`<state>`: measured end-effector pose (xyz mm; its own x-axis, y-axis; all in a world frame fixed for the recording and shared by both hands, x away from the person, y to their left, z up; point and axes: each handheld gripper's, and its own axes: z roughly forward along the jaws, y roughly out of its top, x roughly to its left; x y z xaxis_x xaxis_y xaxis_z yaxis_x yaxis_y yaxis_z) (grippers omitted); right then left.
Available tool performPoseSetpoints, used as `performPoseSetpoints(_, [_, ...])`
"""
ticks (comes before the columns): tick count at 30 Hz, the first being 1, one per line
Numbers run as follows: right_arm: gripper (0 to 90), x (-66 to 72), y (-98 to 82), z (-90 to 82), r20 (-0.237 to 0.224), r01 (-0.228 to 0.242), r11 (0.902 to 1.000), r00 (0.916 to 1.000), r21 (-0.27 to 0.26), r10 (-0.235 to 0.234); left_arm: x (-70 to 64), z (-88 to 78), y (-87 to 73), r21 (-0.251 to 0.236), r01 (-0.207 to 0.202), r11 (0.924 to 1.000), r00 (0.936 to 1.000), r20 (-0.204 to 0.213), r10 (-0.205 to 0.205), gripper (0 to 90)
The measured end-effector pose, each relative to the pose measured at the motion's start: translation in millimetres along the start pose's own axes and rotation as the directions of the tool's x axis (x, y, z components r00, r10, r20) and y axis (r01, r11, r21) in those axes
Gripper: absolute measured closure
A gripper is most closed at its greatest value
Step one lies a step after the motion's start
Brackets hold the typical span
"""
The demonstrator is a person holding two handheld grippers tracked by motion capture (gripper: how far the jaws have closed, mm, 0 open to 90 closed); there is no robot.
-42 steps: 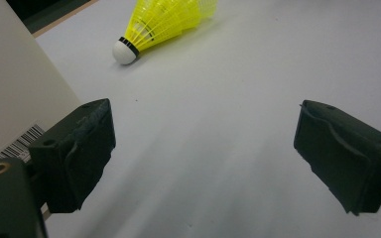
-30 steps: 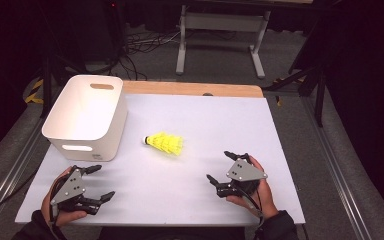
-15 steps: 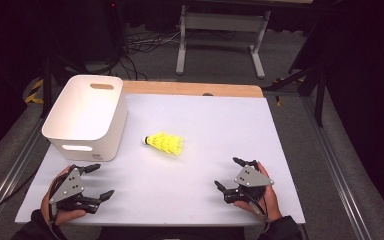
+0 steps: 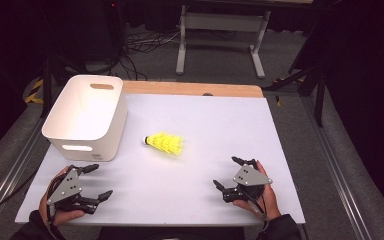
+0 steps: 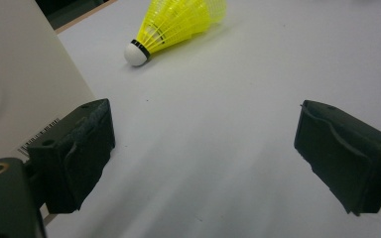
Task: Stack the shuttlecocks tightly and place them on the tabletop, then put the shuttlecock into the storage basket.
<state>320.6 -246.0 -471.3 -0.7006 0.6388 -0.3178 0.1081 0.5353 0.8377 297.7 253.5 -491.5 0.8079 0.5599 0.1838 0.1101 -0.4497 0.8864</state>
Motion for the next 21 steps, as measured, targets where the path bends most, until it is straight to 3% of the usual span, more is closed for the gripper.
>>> performPoseSetpoints(8, [7.4, 3.3, 2.7, 4.1, -0.017, 0.009, 0.9999, 0.9998, 0.007, -0.009, -1.2, 0.3, -0.2, 0.007, 0.001, 1.0, 1.0, 0.005, -0.001, 9.6])
performPoseSetpoints(21, [7.7, 4.1, 6.6, 13.5, -0.036, -0.017, 0.9997, 0.9992, 0.017, 0.017, -1.8, 1.6, 1.2, 0.01, -0.005, 0.9999, 1.0, 0.0, 0.005, 9.5])
